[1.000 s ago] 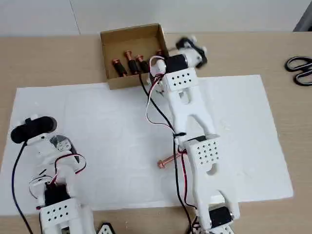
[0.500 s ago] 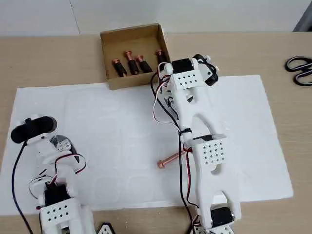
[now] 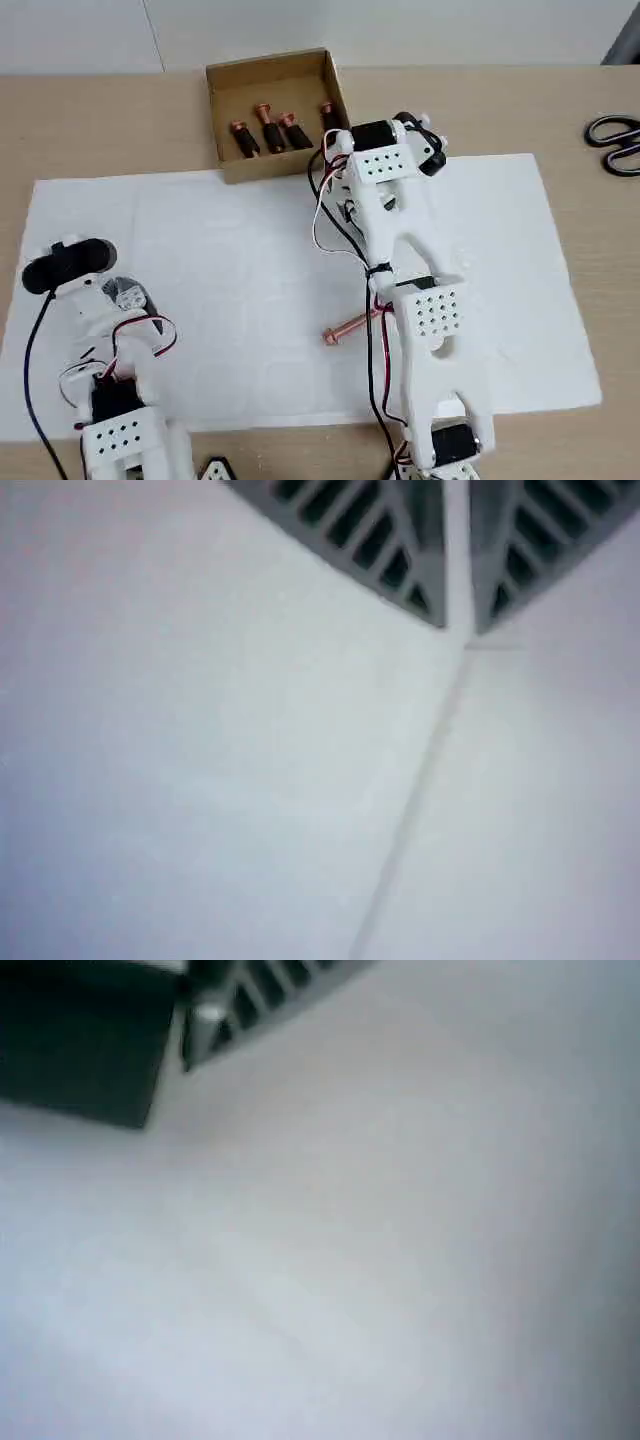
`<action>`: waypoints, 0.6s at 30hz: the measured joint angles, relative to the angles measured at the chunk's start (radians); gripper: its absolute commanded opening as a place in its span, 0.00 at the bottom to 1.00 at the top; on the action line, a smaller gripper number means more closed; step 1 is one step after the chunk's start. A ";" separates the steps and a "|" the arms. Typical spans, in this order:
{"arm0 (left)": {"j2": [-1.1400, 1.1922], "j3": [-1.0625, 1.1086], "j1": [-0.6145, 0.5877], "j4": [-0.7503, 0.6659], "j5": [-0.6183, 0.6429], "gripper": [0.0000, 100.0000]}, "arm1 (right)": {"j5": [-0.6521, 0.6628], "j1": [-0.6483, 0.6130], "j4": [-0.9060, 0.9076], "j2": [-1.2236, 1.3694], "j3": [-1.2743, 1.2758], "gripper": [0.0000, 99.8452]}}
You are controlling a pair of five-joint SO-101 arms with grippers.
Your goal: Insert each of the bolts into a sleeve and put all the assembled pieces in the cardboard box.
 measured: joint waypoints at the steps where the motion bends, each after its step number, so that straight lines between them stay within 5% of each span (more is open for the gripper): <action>1: 0.000 0.000 0.000 0.000 0.000 0.01 | 0.000 -0.005 0.000 -0.011 0.000 0.28; 12: 0.000 0.000 0.000 0.000 0.000 0.01 | 0.014 -0.048 -0.021 -0.218 0.000 0.28; 18: 0.000 0.000 0.000 0.000 0.000 0.01 | 0.252 -0.049 -0.008 -0.272 0.000 0.28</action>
